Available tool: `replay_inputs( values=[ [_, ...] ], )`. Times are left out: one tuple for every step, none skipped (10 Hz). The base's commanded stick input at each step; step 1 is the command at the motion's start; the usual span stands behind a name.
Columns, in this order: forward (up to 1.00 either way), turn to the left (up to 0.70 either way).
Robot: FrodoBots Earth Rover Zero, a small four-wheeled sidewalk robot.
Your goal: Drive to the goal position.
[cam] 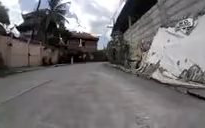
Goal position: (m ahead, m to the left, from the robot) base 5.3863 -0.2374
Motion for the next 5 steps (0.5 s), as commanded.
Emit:
replay_inputs(
  values=[
    [1.00,0.00],
    [1.00,0.00],
    [1.00,0.00],
    [1.00,0.00],
    [1.00,0.00]
  ],
)
